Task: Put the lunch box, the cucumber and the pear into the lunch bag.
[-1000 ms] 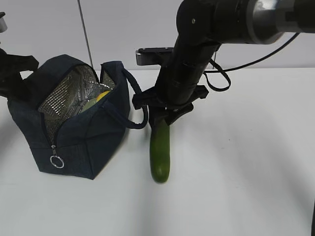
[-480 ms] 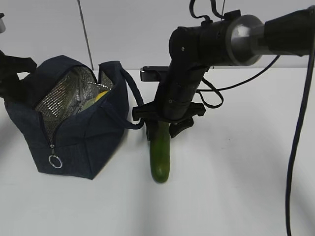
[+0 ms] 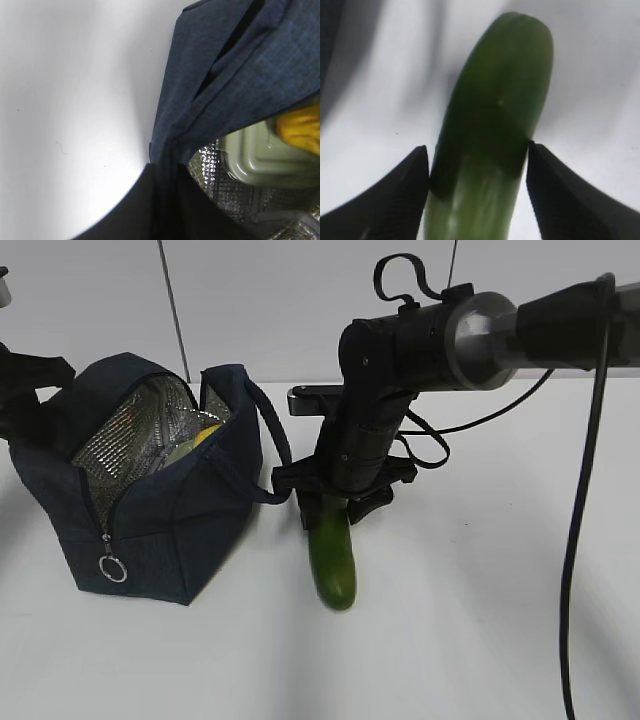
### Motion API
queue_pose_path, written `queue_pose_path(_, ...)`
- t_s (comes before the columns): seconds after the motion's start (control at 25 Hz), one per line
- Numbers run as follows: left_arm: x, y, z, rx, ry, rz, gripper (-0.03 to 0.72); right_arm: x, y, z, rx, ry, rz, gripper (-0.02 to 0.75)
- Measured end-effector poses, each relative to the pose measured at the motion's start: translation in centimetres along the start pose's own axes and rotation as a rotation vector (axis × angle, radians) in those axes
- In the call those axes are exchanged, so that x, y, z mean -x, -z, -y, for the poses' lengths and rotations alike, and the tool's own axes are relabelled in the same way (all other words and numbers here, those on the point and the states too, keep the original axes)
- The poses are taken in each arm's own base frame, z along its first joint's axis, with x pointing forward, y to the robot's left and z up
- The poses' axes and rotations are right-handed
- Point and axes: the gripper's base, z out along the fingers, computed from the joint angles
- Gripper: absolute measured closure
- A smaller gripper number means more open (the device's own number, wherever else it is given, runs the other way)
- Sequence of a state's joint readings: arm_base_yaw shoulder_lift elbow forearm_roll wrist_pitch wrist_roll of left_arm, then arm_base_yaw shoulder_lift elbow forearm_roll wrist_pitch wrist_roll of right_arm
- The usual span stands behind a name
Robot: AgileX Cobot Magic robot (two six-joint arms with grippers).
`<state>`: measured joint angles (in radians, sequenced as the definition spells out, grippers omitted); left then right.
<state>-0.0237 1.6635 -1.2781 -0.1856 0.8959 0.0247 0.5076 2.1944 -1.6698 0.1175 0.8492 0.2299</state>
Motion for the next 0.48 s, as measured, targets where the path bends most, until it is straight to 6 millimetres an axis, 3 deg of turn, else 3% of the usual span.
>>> queue_pose_path(0.24, 0.00, 0.00, 0.00, 0.000, 0.000, 0.000, 0.676, 0.00, -0.05, 0.06, -0.007, 0.006, 0.000, 0.269)
queue_pose_path(0.48, 0.00, 0.00, 0.01, -0.001, 0.001, 0.000, 0.676, 0.06, -0.01, 0.17, -0.019, 0.017, 0.003, 0.346)
